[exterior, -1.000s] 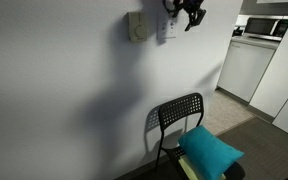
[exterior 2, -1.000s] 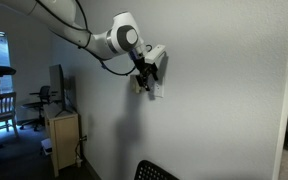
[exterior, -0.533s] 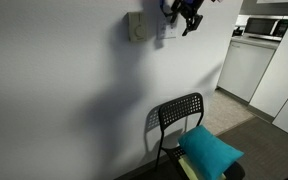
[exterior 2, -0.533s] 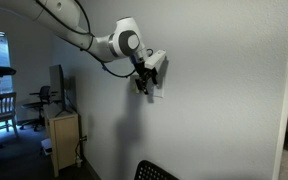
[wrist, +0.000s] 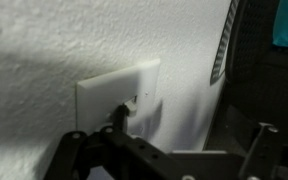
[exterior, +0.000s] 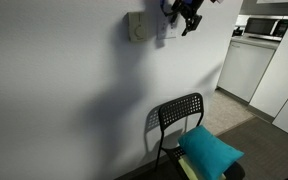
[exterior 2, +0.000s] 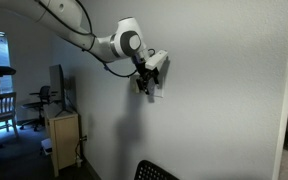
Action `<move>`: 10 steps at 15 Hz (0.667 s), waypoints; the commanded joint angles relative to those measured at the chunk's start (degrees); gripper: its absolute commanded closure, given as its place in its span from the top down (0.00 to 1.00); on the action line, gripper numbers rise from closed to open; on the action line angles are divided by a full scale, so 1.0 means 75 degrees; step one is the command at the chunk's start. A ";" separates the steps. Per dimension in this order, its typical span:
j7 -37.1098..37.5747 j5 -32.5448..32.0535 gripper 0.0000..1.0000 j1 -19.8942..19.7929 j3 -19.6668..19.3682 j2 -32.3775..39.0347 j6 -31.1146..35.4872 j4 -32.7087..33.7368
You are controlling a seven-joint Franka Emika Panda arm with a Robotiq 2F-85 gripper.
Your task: Pull down the switch on the right
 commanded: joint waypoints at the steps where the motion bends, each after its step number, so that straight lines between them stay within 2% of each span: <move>1: 0.0181 0.0299 1.00 -0.0226 0.0130 0.0301 -0.0585 0.0236; 3: 0.0338 0.0332 1.00 -0.0239 0.0102 0.0359 -0.1012 0.0276; 10: 0.0846 0.0243 1.00 -0.0172 0.0064 0.0246 -0.1524 0.0412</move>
